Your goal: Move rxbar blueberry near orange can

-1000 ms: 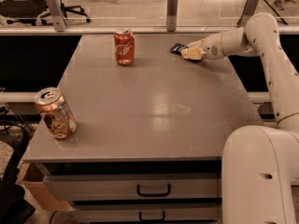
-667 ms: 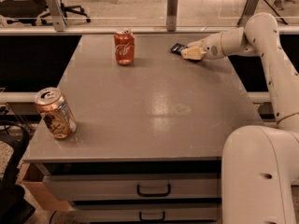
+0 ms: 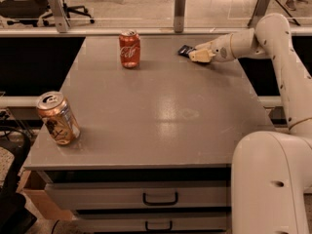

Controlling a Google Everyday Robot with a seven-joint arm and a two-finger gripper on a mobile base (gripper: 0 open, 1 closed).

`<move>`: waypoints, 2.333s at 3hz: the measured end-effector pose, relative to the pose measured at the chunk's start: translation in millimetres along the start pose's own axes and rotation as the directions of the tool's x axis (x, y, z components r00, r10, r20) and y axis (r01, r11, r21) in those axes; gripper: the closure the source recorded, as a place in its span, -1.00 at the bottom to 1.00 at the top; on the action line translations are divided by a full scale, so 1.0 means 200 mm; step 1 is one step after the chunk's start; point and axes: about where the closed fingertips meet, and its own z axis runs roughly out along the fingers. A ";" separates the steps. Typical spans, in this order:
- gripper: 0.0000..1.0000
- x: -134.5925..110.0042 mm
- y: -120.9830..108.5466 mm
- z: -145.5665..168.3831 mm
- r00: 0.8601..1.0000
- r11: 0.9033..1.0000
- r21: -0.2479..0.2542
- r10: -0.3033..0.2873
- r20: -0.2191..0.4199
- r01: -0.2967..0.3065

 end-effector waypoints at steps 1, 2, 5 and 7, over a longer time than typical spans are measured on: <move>1.00 0.00 0.00 0.00 1.000 1.000 0.000 0.000 0.000 0.000; 1.00 -0.01 0.00 -0.01 1.000 1.000 0.004 0.000 -0.001 0.000; 1.00 -0.35 0.36 -0.77 0.998 0.970 0.238 -0.031 -0.055 0.043; 1.00 -0.30 0.87 -0.87 0.998 0.977 0.204 -0.055 -0.024 0.059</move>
Offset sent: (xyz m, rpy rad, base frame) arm -0.1427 -0.0603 0.1466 -0.1499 -0.0923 -0.2412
